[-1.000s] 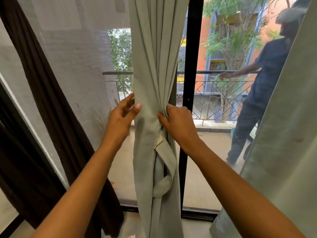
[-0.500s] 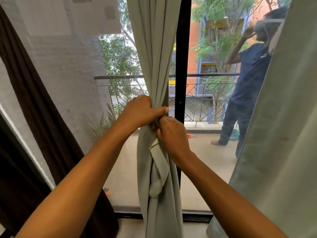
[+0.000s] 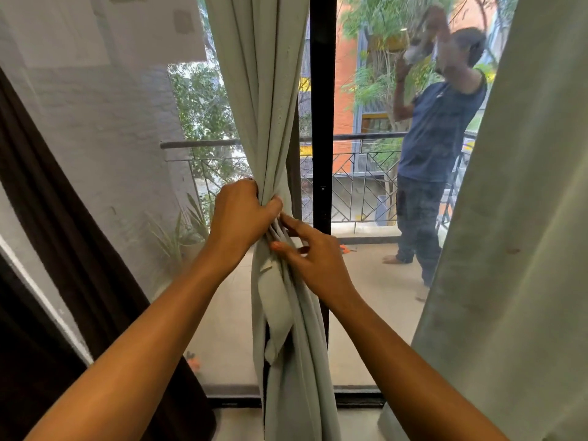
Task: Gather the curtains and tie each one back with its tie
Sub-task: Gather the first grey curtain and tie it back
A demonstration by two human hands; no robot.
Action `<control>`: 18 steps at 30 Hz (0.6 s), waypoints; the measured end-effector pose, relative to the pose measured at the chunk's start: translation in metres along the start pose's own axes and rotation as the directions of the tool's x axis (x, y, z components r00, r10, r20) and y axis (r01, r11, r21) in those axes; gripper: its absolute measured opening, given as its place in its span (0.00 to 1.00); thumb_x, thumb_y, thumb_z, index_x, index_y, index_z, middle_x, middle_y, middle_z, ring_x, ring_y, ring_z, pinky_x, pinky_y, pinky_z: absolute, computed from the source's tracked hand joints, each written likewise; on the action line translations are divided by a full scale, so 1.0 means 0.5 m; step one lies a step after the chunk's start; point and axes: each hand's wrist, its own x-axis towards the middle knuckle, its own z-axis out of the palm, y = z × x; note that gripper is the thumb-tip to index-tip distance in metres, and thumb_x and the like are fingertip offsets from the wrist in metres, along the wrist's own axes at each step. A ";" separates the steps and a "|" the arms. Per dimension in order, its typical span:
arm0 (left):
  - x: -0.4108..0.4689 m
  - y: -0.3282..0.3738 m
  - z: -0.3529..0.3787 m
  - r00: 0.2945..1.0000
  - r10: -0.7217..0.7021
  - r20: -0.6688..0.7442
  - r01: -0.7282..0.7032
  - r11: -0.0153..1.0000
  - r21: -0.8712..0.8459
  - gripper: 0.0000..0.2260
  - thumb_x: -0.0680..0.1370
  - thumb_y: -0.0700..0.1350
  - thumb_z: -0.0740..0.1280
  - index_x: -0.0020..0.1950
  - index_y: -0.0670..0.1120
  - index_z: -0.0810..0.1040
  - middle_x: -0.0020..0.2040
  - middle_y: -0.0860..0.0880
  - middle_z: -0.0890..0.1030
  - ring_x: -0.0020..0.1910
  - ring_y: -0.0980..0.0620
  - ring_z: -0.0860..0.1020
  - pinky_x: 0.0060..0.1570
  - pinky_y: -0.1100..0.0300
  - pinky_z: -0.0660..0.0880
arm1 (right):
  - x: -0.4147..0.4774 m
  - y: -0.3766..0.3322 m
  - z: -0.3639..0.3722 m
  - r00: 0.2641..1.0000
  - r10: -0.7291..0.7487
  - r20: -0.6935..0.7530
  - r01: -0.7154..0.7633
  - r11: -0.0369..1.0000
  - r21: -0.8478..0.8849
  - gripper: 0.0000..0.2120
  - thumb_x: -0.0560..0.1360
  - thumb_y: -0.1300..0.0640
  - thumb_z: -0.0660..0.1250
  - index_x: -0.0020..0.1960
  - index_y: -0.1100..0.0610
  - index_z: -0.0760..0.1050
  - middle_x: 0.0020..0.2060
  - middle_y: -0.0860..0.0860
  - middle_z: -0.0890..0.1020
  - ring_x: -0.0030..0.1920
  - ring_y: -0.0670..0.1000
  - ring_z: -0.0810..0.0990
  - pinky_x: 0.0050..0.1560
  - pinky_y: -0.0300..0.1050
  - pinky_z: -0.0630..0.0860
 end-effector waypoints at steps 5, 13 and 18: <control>0.002 -0.003 0.000 1.000 0.023 0.016 -0.023 1.000 0.001 0.10 0.73 0.49 0.70 0.35 0.50 0.72 0.28 0.57 0.72 0.28 0.56 0.74 0.29 0.64 0.71 | -0.071 0.010 -0.003 0.978 0.179 -0.103 -0.160 0.972 0.171 0.08 0.68 0.44 0.72 0.41 0.45 0.76 0.34 0.42 0.80 0.38 0.40 0.78 0.38 0.29 0.74; 0.001 0.006 0.009 1.000 -0.014 0.000 0.014 1.000 -0.009 0.12 0.74 0.47 0.70 0.32 0.49 0.72 0.27 0.58 0.70 0.27 0.60 0.72 0.30 0.61 0.73 | -0.088 -0.003 0.091 0.937 0.346 0.048 -0.336 0.931 -0.141 0.22 0.64 0.34 0.71 0.50 0.46 0.71 0.40 0.40 0.78 0.40 0.41 0.77 0.45 0.36 0.76; 0.004 0.009 0.010 0.999 -0.040 -0.002 0.040 0.999 0.005 0.11 0.73 0.47 0.69 0.39 0.39 0.79 0.33 0.47 0.79 0.32 0.49 0.78 0.36 0.52 0.80 | -0.093 0.007 0.106 0.955 0.293 -0.056 -0.298 0.940 -0.165 0.19 0.67 0.37 0.70 0.48 0.44 0.66 0.45 0.42 0.77 0.43 0.42 0.77 0.48 0.40 0.77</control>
